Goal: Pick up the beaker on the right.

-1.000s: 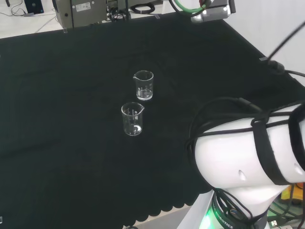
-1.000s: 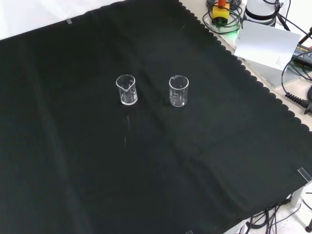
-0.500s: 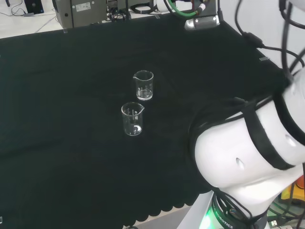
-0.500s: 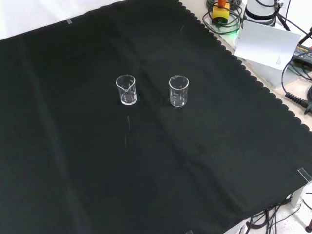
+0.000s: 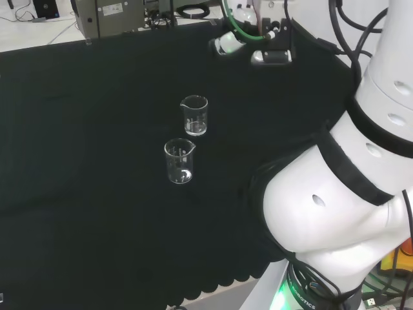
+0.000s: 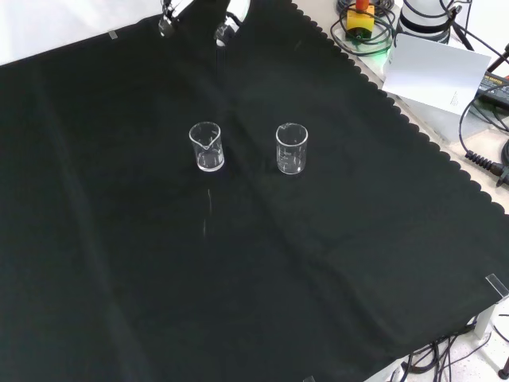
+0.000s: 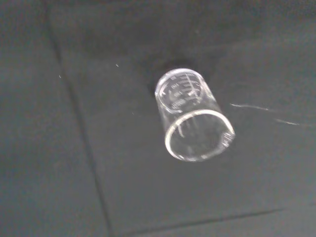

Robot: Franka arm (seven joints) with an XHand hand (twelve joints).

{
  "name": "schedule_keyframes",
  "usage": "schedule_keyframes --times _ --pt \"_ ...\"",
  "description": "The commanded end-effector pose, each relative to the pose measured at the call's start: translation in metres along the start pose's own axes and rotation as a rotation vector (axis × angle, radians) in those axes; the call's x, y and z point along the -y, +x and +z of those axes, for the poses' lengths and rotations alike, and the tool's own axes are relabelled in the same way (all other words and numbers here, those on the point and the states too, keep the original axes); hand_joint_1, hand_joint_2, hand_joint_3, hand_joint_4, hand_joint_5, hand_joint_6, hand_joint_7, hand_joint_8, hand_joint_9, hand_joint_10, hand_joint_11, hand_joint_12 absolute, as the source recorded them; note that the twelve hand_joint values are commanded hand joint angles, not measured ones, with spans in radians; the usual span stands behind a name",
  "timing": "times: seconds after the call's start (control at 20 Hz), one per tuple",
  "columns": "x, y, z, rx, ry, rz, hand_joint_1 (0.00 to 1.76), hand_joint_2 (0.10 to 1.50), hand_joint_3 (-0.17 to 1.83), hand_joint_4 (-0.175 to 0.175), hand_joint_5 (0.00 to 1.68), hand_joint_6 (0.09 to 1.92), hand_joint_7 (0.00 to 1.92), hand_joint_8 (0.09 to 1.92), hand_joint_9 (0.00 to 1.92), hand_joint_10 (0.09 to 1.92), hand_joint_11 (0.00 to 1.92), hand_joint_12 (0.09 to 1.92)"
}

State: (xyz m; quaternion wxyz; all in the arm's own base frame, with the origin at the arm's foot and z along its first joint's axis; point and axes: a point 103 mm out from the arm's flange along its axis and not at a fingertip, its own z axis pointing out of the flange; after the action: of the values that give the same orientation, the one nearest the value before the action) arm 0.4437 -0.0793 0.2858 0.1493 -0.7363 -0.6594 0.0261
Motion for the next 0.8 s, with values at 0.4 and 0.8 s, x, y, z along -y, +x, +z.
schedule_keyframes --times 0.4,0.8 --pt "-0.061 -0.003 0.075 -0.195 0.028 -0.179 0.69 0.84 0.23 -0.027 0.31 0.09 0.15 0.6 0.31 0.66 0.06 1.4" --pt "-0.065 -0.007 0.092 -0.165 0.066 -0.178 0.7 0.74 0.42 -0.028 0.31 0.09 0.14 0.62 0.31 0.65 0.05 1.4"
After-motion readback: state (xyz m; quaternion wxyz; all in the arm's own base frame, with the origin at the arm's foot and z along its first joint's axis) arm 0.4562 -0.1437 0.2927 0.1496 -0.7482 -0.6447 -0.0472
